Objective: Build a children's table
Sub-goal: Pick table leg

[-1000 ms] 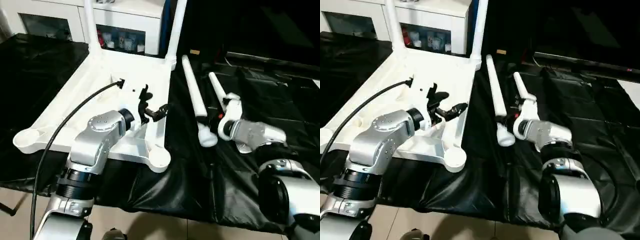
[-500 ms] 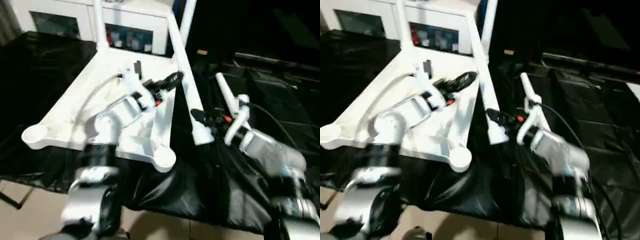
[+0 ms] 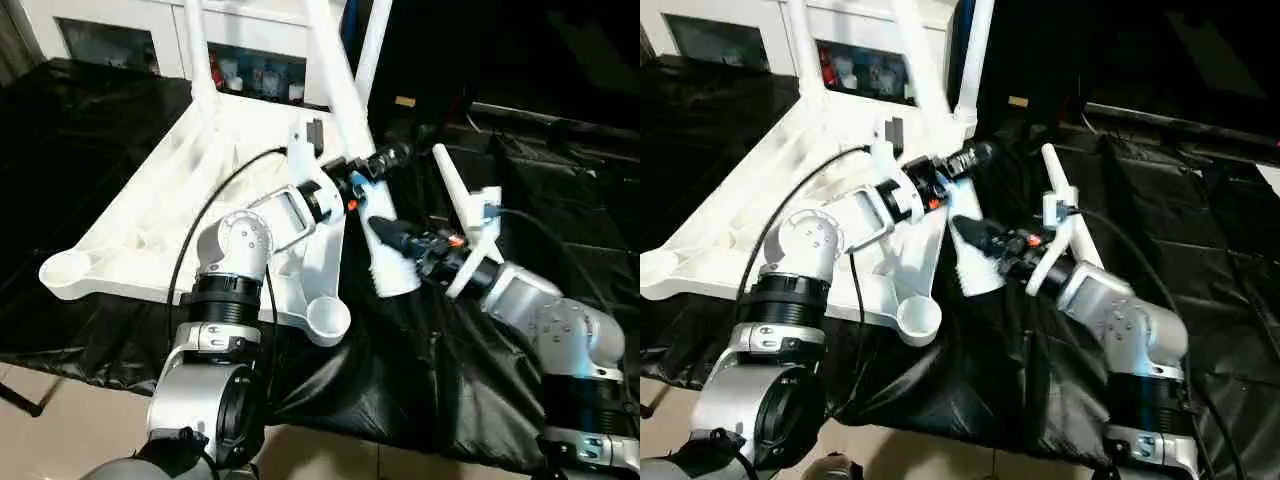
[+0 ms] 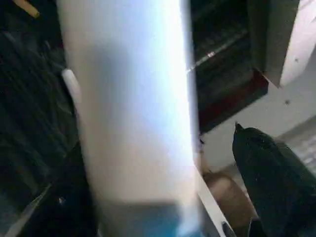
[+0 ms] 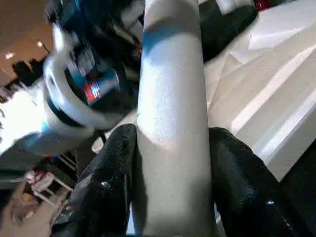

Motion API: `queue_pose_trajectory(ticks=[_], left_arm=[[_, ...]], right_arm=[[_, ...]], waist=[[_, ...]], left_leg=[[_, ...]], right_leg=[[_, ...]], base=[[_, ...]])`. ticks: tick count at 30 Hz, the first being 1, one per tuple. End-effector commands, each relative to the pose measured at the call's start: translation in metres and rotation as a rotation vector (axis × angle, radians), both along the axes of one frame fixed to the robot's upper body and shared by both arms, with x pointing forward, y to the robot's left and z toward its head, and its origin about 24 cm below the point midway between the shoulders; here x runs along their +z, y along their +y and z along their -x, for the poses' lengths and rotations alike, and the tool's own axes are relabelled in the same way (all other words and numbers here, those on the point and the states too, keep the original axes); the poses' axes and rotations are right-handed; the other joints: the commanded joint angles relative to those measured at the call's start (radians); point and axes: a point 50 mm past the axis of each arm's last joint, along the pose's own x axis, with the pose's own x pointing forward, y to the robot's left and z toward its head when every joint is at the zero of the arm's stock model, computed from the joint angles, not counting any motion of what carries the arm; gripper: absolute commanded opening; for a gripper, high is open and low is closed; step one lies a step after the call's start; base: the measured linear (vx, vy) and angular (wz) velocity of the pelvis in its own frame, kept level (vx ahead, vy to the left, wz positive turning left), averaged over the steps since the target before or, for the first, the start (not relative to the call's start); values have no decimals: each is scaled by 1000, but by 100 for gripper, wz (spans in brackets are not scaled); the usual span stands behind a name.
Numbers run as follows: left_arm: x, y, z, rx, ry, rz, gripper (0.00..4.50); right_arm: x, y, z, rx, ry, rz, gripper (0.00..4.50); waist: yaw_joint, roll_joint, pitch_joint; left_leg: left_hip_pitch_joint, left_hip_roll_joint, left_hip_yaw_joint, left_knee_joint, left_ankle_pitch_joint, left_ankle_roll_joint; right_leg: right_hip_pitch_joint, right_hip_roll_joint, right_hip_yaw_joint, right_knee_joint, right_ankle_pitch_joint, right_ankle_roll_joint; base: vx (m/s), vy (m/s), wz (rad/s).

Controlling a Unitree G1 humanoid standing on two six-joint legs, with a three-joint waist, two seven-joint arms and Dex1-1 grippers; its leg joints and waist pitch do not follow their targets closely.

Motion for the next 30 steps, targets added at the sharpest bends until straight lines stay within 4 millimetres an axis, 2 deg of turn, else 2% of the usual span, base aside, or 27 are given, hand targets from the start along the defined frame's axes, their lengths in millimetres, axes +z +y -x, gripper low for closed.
queue_pose_trajectory(ticks=[1,2,4,5,6,7,9,11,12,13,16,20,21,23,25,26,30], left_arm=[[5,-2,1,28,-25,-26,373],[5,-1,1,40,-30,-34,373],[6,-1,1,48,-43,-53,357],[7,-1,1,53,-47,-67,346],[7,-1,1,53,-47,-67,338],[6,-1,1,62,-45,-77,338],[3,1,-1,92,-18,-99,325],[1,3,-1,101,26,-102,300],[1,3,-1,102,27,-101,293],[2,4,-1,107,29,-101,293],[4,6,-2,127,27,-82,257],[6,6,-2,116,1,-58,235],[9,6,-2,112,-21,-44,223],[14,5,0,78,-68,-30,202],[18,4,3,27,-117,-26,199],[19,3,4,3,-135,-28,199],[21,1,7,-62,-172,-47,190]], right_arm=[[10,4,-2,-15,-51,44,187],[11,7,-2,-14,-61,52,187],[13,11,-2,-9,-71,55,187],[14,14,-2,-6,-74,56,187],[14,14,-2,-6,-74,56,187],[14,15,-2,-5,-76,58,187],[15,16,-3,-6,-77,61,187],[15,17,-3,-10,-76,66,187],[15,17,-3,-11,-76,66,187],[15,18,-2,-13,-76,69,187],[15,18,-2,-16,-78,75,187],[15,17,-1,-20,-80,84,187],[15,17,-1,-20,-92,94,187],[16,16,-3,-26,-102,97,243],[16,15,-3,-9,-101,98,257],[16,14,-3,5,-103,98,257],[17,13,-2,58,-104,107,298]], waist=[[4,-18,-75],[6,-24,-75],[6,-18,-75],[5,-19,-75],[5,-14,-75],[4,-18,-75],[5,-18,-76],[7,-8,-77],[6,-13,-77],[6,-10,-78],[5,-13,-78],[5,-13,-78],[4,-16,-78],[5,-14,-78],[4,-14,-77],[5,-8,-78],[5,-8,-78]], left_leg=[[16,17,1,-69,-74,5],[15,17,1,-70,-67,5],[17,19,0,-71,-65,-4],[17,19,0,-71,-67,-6],[17,19,-1,-72,-70,-9],[17,18,-1,-72,-74,-12],[18,17,-1,-71,-76,-15],[18,16,-1,-70,-69,-20],[17,16,-1,-70,-69,-23],[17,16,-2,-70,-70,-25],[17,15,-1,-70,-75,-25],[18,15,-1,-69,-68,-24],[17,15,0,-69,-66,-23],[17,15,0,-70,-67,-23],[18,14,0,-70,-71,-22],[18,15,0,-70,-73,-21],[19,15,0,-70,-75,-23]], right_leg=[[62,-62,33,-72,-77,-180],[63,-63,33,-71,-88,-170],[59,-63,33,-71,-82,-162],[59,-62,33,-70,-79,-161],[58,-62,33,-70,-78,-161],[59,-61,33,-71,-74,-158],[59,-61,34,-70,-66,-154],[59,-60,34,-68,-44,-157],[61,-59,33,-68,-35,-158],[61,-59,33,-66,-32,-160],[62,-59,33,-67,-34,-162],[62,-58,33,-67,-23,-161],[62,-57,33,-67,-21,-162],[62,-59,33,-67,-29,-163],[62,-58,33,-67,-33,-163],[61,-58,33,-66,-35,-164],[63,-57,33,-66,-22,-170]], base=[[0,0,0],[0,0,0],[0,0,0],[0,0,0],[0,0,0],[0,0,0],[0,0,0],[0,0,0],[0,0,0],[0,0,0],[0,0,0],[0,0,0],[0,0,0],[0,0,0],[0,0,0],[0,0,0],[0,0,0]])
